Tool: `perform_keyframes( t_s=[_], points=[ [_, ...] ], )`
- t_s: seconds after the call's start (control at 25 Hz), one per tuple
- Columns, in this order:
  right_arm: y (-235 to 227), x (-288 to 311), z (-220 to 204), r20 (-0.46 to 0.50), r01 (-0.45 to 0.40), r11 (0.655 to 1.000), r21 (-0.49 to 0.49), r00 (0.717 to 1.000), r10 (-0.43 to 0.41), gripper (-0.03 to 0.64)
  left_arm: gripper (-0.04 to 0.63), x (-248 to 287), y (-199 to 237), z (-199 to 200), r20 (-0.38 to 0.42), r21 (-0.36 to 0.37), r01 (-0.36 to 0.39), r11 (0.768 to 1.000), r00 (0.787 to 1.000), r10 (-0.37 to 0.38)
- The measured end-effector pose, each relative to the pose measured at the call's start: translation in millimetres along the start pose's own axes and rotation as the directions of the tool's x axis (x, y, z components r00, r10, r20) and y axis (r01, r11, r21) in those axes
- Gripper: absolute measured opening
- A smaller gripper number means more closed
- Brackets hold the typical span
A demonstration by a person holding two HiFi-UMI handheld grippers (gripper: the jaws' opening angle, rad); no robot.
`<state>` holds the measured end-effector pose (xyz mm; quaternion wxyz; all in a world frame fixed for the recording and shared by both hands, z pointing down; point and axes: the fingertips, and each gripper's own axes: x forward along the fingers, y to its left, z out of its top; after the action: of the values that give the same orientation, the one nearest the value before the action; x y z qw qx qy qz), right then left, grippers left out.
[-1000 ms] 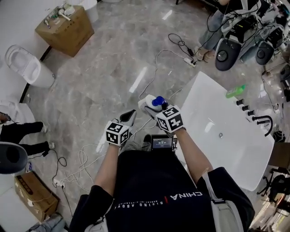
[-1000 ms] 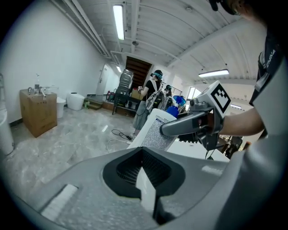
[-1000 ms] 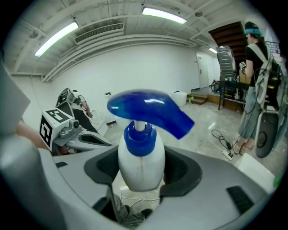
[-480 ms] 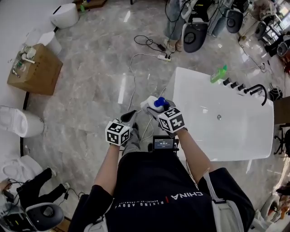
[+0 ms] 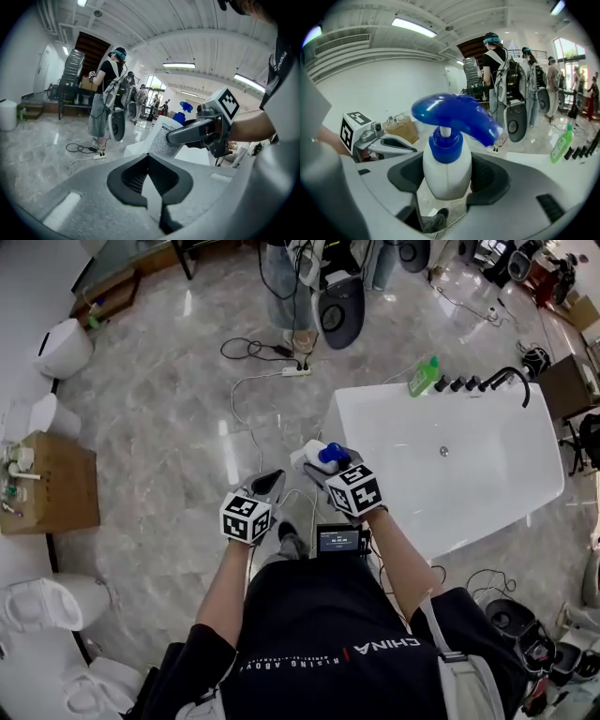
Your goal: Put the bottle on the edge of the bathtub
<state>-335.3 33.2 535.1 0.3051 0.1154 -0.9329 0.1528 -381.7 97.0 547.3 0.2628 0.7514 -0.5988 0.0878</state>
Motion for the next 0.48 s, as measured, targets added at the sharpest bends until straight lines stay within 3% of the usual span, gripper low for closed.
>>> perform_keyframes(
  t_s=[0.24,0.48],
  points=[
    [-27.8,4.6,13.2,0.006,0.122,0.989,0.083,0.992,-0.123,0.273,0.009,26.7,22.0,21.7,-0.039,0.046,0.126,0.991,0.992,-0.124],
    [-77.9,-10.0,7.3,0.007,0.227,0.96,0.162,0.973,-0.231,0.273,0.009,74.0,12.5,35.3,-0.087,0.071,0.244,0.967,0.968,-0.237]
  ],
)
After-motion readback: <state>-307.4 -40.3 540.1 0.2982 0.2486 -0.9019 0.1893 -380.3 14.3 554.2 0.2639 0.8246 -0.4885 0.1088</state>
